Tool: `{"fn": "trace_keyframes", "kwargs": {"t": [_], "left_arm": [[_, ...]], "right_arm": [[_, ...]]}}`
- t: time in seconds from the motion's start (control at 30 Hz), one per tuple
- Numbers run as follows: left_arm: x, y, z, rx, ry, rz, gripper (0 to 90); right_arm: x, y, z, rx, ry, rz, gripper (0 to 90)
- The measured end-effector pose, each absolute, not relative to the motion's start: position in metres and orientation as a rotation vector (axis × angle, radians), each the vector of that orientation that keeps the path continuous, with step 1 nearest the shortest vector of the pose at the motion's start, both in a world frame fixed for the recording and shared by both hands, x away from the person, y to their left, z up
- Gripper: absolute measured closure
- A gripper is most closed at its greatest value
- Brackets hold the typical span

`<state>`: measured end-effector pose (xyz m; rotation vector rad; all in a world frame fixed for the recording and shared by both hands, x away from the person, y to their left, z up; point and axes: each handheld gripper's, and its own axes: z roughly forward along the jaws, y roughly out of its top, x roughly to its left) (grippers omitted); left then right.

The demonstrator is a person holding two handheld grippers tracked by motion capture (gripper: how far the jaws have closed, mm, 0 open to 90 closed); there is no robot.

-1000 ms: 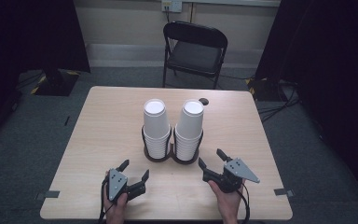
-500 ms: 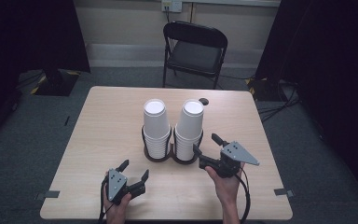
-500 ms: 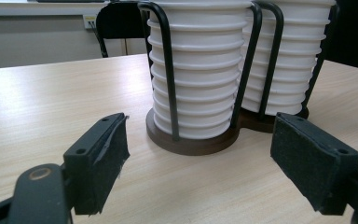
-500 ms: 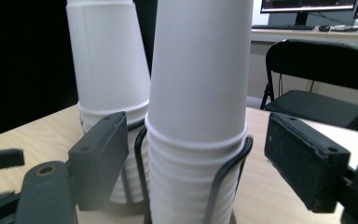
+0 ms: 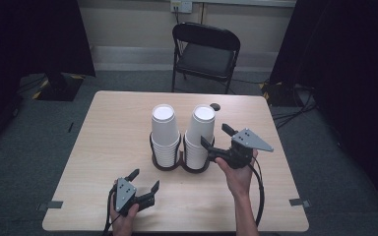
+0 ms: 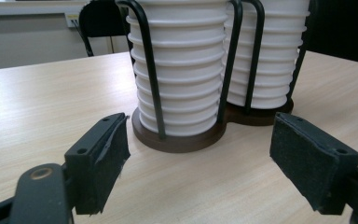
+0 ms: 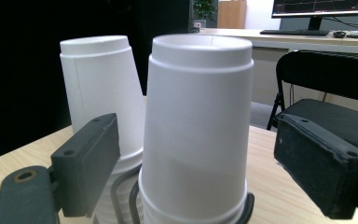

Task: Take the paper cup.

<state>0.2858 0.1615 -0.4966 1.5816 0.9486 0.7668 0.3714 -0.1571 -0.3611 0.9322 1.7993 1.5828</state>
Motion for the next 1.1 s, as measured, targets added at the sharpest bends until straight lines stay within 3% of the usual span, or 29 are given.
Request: {"fn": "trace_keyframes", "kwargs": {"t": [0.6, 1.1], "left_arm": [[0.284, 0.162, -0.497, 1.575, 0.936, 0.776, 19.1], [0.284, 0.162, -0.497, 1.573, 0.934, 0.781, 18.4]], "right_arm": [[0.413, -0.139, -0.341, 0.902, 1.836, 1.606, 13.1], [0.434, -0.123, -0.362, 0.956, 1.946, 1.578, 12.9]]}}
